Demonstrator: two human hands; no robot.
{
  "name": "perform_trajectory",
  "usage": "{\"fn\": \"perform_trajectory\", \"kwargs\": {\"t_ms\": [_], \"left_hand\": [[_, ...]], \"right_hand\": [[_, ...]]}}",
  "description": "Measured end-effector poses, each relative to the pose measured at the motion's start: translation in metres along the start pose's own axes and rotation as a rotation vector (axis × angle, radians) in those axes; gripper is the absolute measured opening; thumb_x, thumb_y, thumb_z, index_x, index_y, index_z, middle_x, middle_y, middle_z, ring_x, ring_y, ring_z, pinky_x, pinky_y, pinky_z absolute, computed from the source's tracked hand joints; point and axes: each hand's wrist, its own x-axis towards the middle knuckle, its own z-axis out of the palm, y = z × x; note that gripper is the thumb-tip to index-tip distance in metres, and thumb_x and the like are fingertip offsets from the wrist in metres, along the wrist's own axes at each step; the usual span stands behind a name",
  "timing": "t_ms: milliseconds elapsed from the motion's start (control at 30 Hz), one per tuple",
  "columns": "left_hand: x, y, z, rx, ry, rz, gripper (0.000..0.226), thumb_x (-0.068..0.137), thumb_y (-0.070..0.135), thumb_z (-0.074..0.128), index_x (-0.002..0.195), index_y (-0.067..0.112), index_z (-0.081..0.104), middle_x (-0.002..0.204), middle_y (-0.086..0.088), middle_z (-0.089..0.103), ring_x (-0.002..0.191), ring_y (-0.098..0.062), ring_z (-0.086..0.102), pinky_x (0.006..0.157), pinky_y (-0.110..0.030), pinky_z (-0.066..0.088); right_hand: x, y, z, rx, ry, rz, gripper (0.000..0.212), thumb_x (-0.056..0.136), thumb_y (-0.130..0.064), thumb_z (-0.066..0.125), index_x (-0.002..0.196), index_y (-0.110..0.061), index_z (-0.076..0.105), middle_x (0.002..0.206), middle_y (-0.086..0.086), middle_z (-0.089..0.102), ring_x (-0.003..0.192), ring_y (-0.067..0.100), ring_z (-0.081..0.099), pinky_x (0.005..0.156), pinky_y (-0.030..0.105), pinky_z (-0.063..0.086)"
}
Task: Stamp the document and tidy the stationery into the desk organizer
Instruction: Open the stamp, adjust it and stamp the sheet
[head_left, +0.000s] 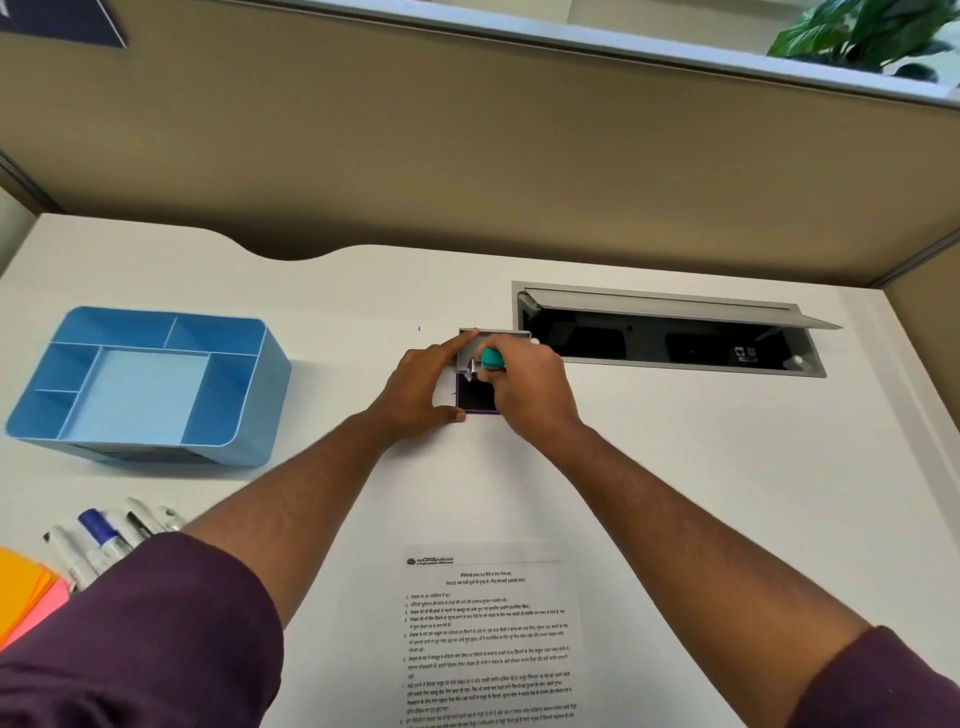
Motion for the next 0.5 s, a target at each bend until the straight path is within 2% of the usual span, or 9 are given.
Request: {"fn": "perform_trajectory", "kwargs": {"t_ms": [200,333,500], "left_hand": [[0.001,0.0,-0.001,0.006,-0.011,0.012,0.113,0.065,0.027,0.09,0.155,0.032,0.023,0.154,0.01,0.04,0.123,-0.016,0.049,0.111,-0.038,0.032],[0.001,0.0,0.0,0.007,-0.006,0.008,0.113,0.066,0.029,0.09,0.155,0.033,0.021,0.153,0.009,0.041,0.126,-0.018,0.048,0.112,-0.039,0.032],[0.0,-0.002,0.0,0.028,-0.014,0.012,0.112,0.068,0.028,0.088,0.156,0.034,0.019,0.155,0.009,0.038,0.126,-0.016,0.046,0.112,-0.036,0.03]], "right_hand": [[-0.004,0.003,0.001,-0.01,-0.041,-0.024,0.025,0.083,-0.001,0.068,0.101,-0.018,0.069,0.093,0.003,0.072,0.086,0.027,0.064,0.073,0.039,0.056],[-0.007,0.0,0.0,0.021,0.039,-0.038,0.024,0.084,0.0,0.069,0.102,-0.016,0.068,0.093,0.002,0.072,0.081,0.022,0.061,0.071,0.035,0.054],[-0.015,0.007,0.007,0.003,-0.013,-0.017,0.029,0.083,-0.001,0.071,0.107,-0.016,0.069,0.101,0.005,0.074,0.09,0.028,0.066,0.077,0.036,0.054]]}}
